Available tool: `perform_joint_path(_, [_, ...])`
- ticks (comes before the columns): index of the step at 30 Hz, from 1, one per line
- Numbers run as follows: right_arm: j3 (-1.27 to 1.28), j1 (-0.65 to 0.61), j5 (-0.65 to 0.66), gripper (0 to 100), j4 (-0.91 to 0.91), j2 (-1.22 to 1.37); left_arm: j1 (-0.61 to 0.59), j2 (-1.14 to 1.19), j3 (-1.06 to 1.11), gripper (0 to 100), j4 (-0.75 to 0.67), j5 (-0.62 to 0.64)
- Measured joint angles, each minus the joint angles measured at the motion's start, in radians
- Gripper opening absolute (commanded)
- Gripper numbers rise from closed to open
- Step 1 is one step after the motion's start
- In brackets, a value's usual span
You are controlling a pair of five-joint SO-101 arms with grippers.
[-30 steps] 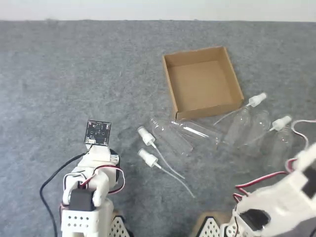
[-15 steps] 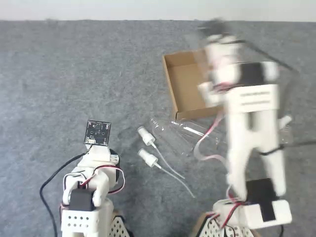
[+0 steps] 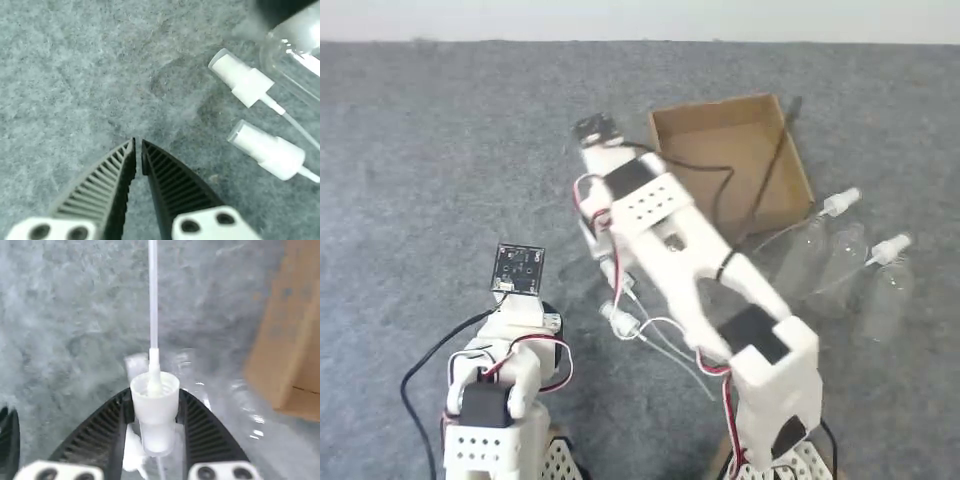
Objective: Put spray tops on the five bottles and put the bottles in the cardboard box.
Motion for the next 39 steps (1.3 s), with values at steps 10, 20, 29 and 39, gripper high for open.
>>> perform_joint_path(10, [0.000, -0.118, -0.040, 10.0, -0.069, 0.086, 0.000, 0.000, 0.000, 1, 0.000, 0.000])
perform_joint_path(20, [-0.018, -0.123, -0.041, 19.5, -0.069, 0.150, 0.000, 0.000, 0.000, 1, 0.000, 0.000])
perform_joint_path(29, [-0.092, -0.120, -0.041, 19.5, -0.002, 0.160, -0.002, 0.000, 0.000, 1, 0.000, 0.000])
perform_joint_path(39, [-0.387, -0.120, 0.164, 19.1, 0.287, 0.160, -0.002, 0.000, 0.000, 1, 0.000, 0.000])
